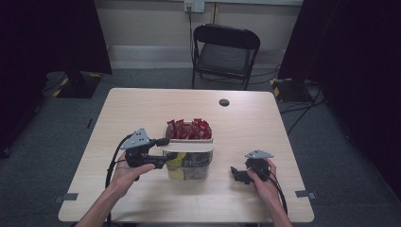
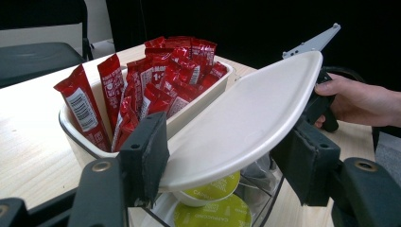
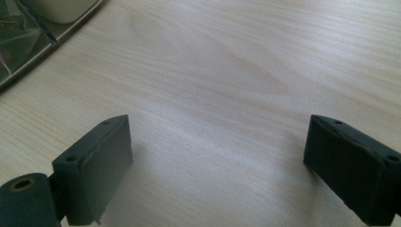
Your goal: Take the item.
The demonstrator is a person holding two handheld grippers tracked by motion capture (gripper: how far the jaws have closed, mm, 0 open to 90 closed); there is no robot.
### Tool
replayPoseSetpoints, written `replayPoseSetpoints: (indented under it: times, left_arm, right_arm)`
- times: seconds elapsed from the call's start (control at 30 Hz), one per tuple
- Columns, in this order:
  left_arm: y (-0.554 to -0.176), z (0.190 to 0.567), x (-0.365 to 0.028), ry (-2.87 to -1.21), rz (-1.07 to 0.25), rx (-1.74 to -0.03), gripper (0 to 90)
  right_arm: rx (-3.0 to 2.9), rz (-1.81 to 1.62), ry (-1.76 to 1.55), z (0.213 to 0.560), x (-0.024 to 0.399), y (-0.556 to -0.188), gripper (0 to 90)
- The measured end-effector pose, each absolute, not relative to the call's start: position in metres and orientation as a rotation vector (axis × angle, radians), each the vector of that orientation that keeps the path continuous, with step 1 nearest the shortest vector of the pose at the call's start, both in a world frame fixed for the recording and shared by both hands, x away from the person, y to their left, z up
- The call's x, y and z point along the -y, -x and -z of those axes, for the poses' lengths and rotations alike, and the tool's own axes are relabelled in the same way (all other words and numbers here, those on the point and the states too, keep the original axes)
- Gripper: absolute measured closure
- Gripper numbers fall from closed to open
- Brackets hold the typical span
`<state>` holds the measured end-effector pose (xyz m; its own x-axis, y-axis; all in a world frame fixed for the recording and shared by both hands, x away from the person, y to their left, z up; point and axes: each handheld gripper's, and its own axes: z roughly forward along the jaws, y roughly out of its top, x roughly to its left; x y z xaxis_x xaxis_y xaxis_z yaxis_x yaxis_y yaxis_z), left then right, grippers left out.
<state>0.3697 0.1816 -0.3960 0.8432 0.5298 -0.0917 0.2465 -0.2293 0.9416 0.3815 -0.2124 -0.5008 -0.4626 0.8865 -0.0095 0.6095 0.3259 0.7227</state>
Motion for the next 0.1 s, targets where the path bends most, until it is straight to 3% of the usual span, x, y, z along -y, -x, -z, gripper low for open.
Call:
replayPoseSetpoints:
  times: [0.1]
  left_arm:
    - [-0.3697,0.3964,-0.1811,-1.812,-0.282,-0.595,37.2]
  right_arm:
    - [-2.192,-0.929,-1.322,0.5008,0.2124,-0.3815,8.0]
